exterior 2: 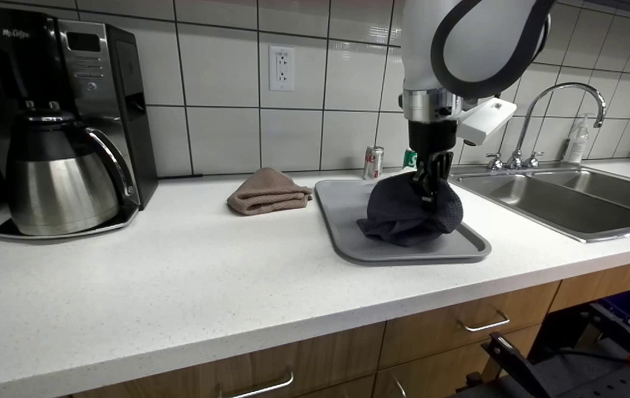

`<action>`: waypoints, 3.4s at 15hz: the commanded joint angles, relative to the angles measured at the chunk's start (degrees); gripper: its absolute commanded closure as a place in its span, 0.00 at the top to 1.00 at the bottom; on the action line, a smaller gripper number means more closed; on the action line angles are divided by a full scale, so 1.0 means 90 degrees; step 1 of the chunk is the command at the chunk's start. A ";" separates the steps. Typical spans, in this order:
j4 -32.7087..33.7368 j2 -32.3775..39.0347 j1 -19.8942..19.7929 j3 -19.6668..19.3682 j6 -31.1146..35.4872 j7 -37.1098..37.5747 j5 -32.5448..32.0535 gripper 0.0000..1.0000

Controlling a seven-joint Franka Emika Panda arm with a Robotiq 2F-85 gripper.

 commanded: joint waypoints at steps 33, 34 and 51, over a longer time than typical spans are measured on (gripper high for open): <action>0.0542 -0.0449 0.0458 0.0373 -0.0080 0.0362 -0.0321 1.00; 0.0601 -0.0402 0.0467 0.0386 -0.0068 0.0393 -0.0326 1.00; 0.3501 0.2310 0.1081 -0.0008 0.0094 0.1089 -0.0464 1.00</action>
